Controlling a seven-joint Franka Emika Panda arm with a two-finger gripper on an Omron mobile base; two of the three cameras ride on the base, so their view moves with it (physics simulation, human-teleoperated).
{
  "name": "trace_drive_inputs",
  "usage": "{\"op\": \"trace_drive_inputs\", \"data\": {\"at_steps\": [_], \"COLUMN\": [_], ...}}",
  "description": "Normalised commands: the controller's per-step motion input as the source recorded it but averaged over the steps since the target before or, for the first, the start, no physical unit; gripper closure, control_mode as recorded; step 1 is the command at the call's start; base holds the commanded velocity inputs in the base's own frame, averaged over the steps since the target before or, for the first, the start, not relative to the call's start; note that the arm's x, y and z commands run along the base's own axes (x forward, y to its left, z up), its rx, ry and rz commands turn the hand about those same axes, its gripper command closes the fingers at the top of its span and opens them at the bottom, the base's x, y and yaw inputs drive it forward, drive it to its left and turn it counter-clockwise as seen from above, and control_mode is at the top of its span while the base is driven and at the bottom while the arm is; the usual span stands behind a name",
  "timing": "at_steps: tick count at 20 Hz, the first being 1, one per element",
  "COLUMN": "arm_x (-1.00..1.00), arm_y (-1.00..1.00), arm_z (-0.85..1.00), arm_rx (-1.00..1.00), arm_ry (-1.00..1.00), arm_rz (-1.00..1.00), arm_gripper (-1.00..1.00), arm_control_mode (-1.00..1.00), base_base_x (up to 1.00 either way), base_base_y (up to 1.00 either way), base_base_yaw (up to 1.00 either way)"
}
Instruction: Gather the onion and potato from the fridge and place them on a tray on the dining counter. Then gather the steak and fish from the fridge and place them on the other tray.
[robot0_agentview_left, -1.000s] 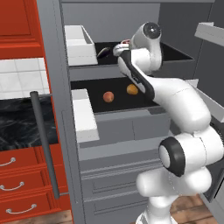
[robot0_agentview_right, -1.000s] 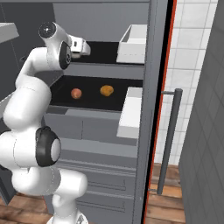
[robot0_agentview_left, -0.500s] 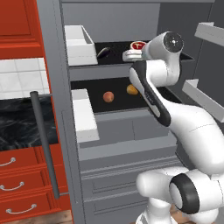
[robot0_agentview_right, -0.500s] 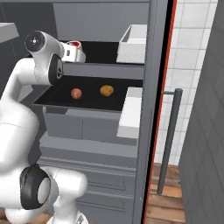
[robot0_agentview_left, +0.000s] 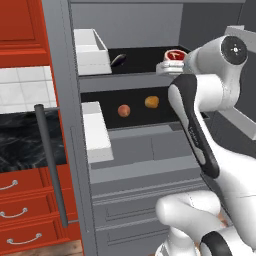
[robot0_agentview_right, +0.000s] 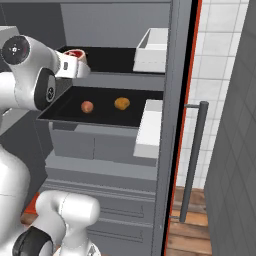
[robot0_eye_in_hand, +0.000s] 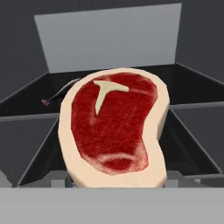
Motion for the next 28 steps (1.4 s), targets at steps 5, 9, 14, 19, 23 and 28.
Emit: {"op": "trace_drive_inputs", "data": {"at_steps": [5, 9, 14, 19, 23, 28], "arm_x": [-1.00, -1.00, -0.98, -0.79, -0.62, -0.48], "arm_y": [-0.17, -0.17, -0.08, -0.01, 0.00, 0.00], "arm_z": [0.00, 0.00, 0.00, 0.00, 0.00, 0.00], "arm_rx": [0.00, 0.01, 0.00, 0.00, 0.00, 0.00], "arm_ry": [-0.02, -0.02, 0.00, 0.00, 0.00, 0.01], "arm_rz": [0.00, 0.00, 0.00, 0.00, 0.00, 0.00], "arm_gripper": [1.00, 1.00, 1.00, 1.00, 1.00, 1.00], "arm_control_mode": [-1.00, -1.00, -1.00, -1.00, -1.00, -1.00], "base_base_x": [0.00, 0.00, 0.00, 0.00, 0.00, 0.00], "base_base_y": [0.00, 0.00, 0.00, 0.00, 0.00, 0.00], "base_base_yaw": [0.00, 0.00, 0.00, 0.00, 0.00, 0.00]}}
